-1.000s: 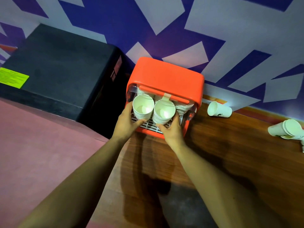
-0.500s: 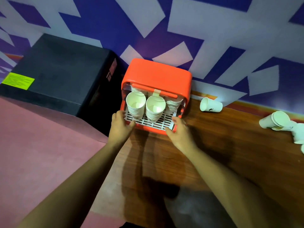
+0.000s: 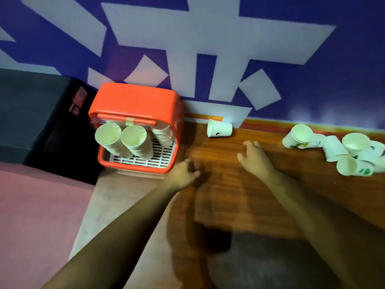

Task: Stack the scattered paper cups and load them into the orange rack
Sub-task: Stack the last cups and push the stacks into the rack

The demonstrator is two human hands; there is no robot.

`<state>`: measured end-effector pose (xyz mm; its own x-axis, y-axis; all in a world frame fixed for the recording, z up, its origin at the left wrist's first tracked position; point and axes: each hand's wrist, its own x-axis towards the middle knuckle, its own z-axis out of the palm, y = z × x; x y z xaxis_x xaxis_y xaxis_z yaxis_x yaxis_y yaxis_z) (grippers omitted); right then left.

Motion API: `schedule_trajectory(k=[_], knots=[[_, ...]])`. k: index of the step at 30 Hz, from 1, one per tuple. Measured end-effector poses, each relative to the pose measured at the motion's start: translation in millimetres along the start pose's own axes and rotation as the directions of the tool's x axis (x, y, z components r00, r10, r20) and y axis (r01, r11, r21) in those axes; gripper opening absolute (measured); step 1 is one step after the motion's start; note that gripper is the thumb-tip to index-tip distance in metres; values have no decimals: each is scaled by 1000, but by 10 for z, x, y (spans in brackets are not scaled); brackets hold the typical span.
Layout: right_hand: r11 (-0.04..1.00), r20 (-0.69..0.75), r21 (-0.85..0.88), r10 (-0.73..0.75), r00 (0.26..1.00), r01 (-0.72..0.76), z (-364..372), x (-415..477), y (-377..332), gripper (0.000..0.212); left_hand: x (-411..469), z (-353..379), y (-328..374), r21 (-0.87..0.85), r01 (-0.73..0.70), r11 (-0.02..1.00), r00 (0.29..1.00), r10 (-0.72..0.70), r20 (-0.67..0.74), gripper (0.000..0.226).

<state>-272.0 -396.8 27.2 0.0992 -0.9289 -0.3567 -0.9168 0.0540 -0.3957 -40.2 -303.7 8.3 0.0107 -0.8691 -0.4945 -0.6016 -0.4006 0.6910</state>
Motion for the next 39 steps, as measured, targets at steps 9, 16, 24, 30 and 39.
schedule_trajectory(k=[9,16,24,30,39], knots=[[976,-12,214,-38,999,40,132,863,64,54,1276,190,575,-186,172,967,971,-198,-132,64],[798,121,600,-19,993,-58,395,1159,84,53,1614,431,484,-288,133,948,978,-172,-117,25],[551,263,795,61,963,-252,232,668,345,40,1203,697,528,-484,-171,858,958,30,-286,34],[809,-4,585,70,998,-54,-38,382,1128,29,1181,1054,728,-460,-172,871,978,97,-182,67],[997,-380,-69,1,925,-29,-548,703,2078,45,1194,1671,922,-240,-305,922,952,295,-78,75]])
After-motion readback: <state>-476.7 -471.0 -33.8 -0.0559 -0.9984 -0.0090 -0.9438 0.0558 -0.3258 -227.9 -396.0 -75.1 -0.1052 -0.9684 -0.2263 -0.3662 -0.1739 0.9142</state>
